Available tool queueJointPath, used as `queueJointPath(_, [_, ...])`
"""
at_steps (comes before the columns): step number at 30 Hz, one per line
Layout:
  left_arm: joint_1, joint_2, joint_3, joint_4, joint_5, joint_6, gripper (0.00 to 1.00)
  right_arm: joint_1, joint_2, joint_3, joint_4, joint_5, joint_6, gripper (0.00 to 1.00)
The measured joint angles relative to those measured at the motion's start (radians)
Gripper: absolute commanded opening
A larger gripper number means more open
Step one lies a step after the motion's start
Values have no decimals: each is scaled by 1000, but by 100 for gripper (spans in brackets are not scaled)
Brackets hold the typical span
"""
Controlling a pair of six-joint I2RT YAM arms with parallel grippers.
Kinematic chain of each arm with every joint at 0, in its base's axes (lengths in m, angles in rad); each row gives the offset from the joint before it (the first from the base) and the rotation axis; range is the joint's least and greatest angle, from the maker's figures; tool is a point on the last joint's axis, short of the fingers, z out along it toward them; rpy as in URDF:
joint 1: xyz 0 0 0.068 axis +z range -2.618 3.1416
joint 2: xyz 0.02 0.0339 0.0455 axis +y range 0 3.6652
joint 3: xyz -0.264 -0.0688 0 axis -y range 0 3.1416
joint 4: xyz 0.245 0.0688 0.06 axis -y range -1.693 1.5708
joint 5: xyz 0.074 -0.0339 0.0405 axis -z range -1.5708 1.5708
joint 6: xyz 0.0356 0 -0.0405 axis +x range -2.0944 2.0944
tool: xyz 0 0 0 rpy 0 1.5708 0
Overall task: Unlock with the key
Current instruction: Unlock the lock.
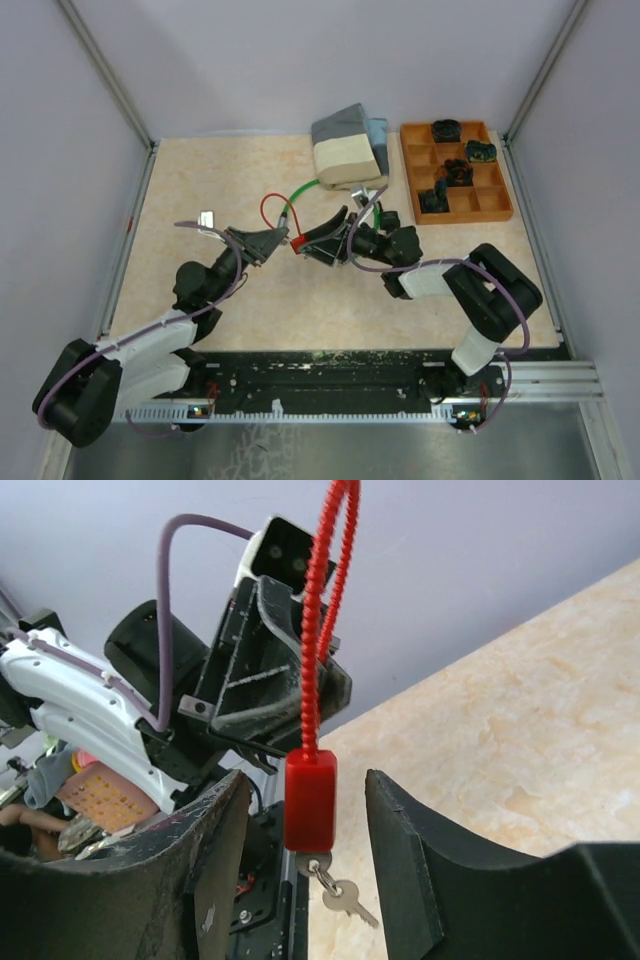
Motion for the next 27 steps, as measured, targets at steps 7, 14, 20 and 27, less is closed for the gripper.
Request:
queueJointPath(7, [0,3,-4,8,0,-3,0,0,49,19,23,-13,31,44])
queueJointPath(14, [0,3,-10,16,0,-6,0,0,63,21,41,-24,59,27])
queueJointPath(20, [3,21,-10,26,4,-4,0,-1,68,27,39,-48,62,0])
queueJointPath(27, [11,21,62,-121,15,105,0,-9,34,95,-187,-111,-66,0])
